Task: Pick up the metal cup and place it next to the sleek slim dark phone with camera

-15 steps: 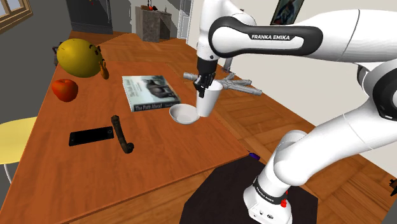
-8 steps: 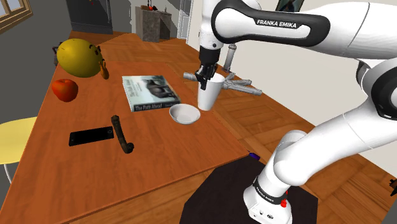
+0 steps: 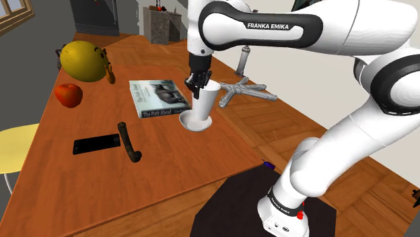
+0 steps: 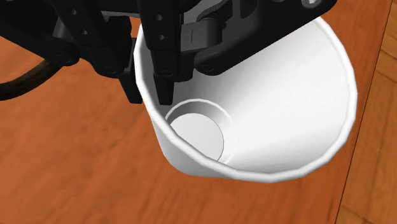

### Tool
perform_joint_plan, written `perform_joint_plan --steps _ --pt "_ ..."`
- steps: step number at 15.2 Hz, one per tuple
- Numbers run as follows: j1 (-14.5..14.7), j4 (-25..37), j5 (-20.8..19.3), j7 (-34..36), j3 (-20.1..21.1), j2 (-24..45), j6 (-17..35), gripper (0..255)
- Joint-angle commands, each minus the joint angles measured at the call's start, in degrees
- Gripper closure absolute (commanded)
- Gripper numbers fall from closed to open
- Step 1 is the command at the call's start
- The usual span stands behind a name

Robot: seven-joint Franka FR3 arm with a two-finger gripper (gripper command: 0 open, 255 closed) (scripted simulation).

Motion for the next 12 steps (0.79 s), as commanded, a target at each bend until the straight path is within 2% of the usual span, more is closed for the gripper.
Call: perform_joint_plan --steps 1,7,12 --pt "0.5 1.4 -0.2 2.3 1.4 3.0 1.3 255" --pt "2.5 9.0 -2.2 9.2 5.4 13.9 3.5 255" --pt "5.1 17.7 -5.2 14.7 7.6 24.1 3.7 255"
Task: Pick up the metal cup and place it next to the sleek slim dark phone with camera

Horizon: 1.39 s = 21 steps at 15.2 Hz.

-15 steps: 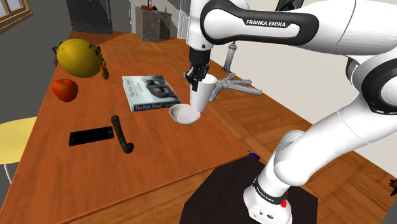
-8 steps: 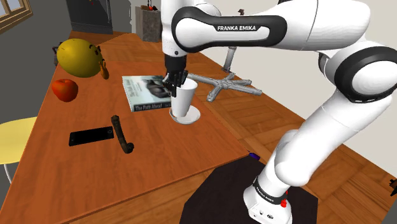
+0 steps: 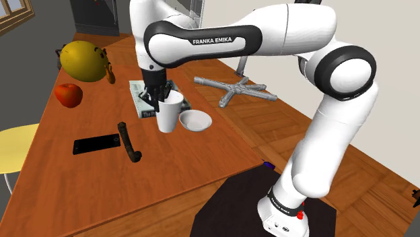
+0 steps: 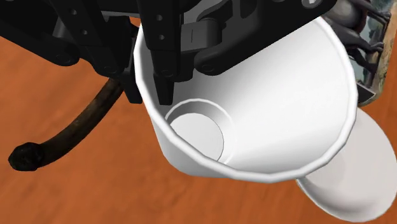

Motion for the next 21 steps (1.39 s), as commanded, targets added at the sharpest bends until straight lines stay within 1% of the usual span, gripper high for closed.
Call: perform_joint_plan --steps 1,5,8,11,12,21 --pt "1.4 3.8 -1.3 2.4 0.8 4.0 -0.3 255" --pt "4.5 13.1 -4.2 6.0 1.6 13.1 -1.6 255" --pt "7.4 21.7 -6.4 8.1 1.6 20.5 -3.5 255" --pt "11.0 32.5 -8.4 9.4 1.1 28.8 -6.4 255" --pt "12.8 38.6 -9.3 9.7 0.8 33.0 -8.3 255" --pt "11.9 31.4 -9.5 11.0 0.6 32.9 -1.4 255"
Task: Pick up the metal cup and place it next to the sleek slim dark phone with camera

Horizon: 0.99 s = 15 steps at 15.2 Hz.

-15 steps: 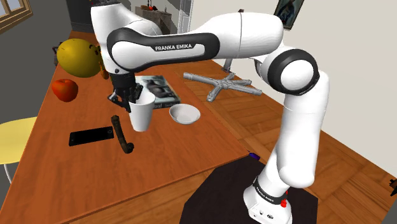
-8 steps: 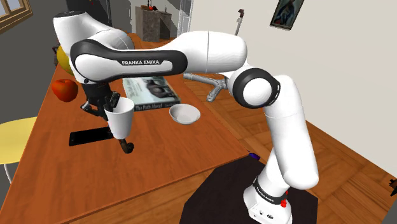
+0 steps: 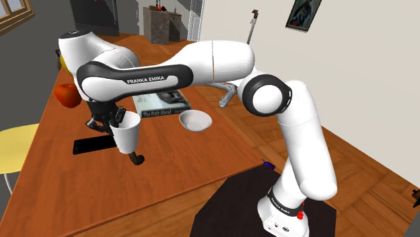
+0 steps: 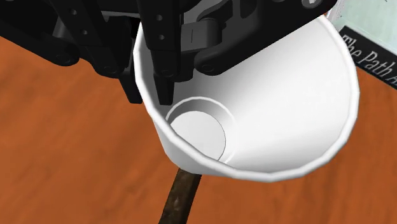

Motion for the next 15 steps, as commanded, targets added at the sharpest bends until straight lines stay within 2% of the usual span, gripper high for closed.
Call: perform_joint_plan --steps 1,4,12,13,15 --pt "0.0 -1.0 -0.2 0.3 -0.1 0.4 1.3 255" --pt "-0.2 -2.5 -0.3 0.7 -0.1 0.7 3.1 255" --pt "-0.3 -2.5 -0.4 0.7 -0.1 0.7 3.0 255" --pt "-0.3 -2.3 -0.4 0.6 -0.1 0.9 3.0 0" --pt "-0.2 -2.1 -0.4 0.6 -0.1 1.0 2.9 0"
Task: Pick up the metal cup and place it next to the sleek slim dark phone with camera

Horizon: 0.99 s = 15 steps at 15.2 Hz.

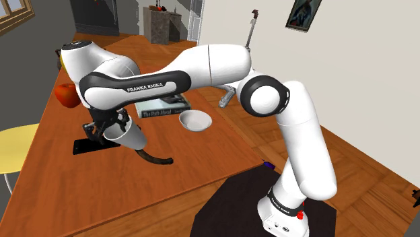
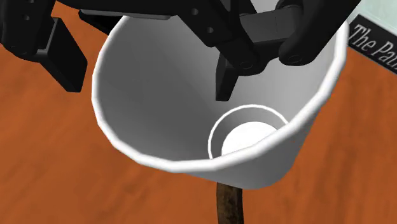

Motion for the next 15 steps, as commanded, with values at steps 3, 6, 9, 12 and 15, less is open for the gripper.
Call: perform_joint_plan --steps 3,6,9,12,15 --pt "0.0 -0.4 0.0 0.1 0.0 -0.2 0.1 0" --pt "1.2 5.8 0.3 -0.6 0.2 0.0 -5.7 0" --pt "1.6 7.7 0.3 -0.8 0.2 0.3 -7.3 0" --pt "1.6 7.7 0.3 -0.8 0.2 0.3 -7.3 0" --pt "1.6 7.7 0.3 -0.8 0.2 0.3 -7.3 0"
